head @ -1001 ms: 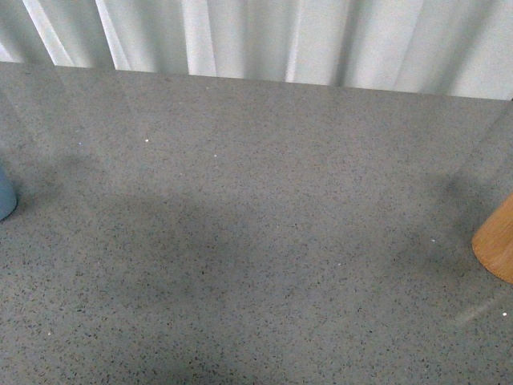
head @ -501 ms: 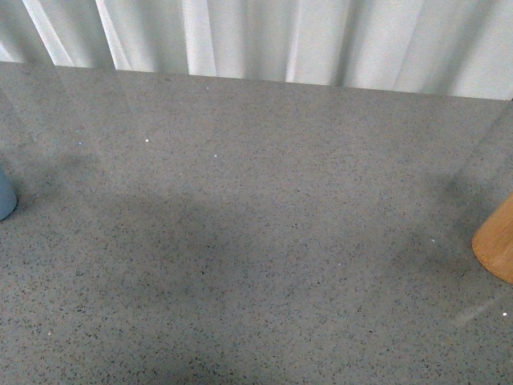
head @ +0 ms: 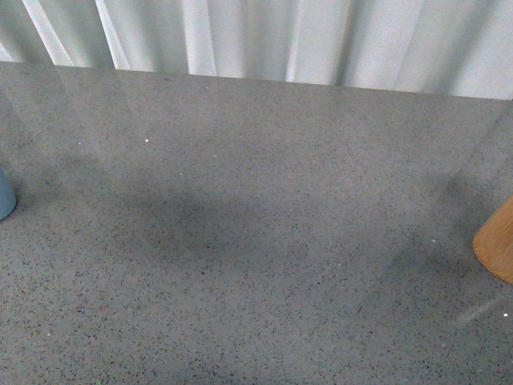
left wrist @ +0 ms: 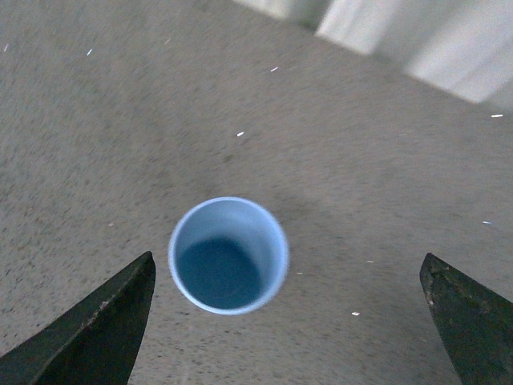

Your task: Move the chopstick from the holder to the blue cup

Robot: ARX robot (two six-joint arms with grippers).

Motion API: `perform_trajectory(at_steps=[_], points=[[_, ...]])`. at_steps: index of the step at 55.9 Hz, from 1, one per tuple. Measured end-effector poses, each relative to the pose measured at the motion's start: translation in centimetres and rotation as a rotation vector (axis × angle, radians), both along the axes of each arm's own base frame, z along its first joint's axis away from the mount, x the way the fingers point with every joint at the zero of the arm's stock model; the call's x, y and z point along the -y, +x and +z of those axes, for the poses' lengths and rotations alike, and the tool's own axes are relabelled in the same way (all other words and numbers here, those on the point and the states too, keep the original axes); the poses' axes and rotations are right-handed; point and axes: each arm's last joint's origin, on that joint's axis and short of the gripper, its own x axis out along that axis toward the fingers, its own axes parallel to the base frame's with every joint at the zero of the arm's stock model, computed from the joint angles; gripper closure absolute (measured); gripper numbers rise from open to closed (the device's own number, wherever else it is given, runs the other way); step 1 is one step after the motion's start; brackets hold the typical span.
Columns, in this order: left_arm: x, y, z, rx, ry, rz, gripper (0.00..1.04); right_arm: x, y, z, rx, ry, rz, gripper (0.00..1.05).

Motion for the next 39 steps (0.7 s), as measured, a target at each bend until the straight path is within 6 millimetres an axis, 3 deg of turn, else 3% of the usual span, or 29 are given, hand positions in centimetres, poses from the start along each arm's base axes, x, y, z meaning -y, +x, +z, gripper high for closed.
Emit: perform_trajectory(at_steps=[2,11,21,39], points=[[-1.2,1.5,-1.7,-0.072,-0.004,0.055,0.07,0.0,0.0,0.0,0.0,0.0,0.0,0.1],[-2.8,3.9,-4.6,-0.167,-0.017,0.122,0.07,0.0,0.0,0.0,0.0,0.0,0.001,0.1],[-4.0,6.7,-4.9,-0.187,-0.029,0.18,0.07,0.0,0.0,0.0,0.0,0.0,0.0,0.1],[-4.5,6.3,-5.0,-0.203,-0.058,0.181,0.07,0.0,0.0,0.0,0.0,0.0,0.0,0.1]])
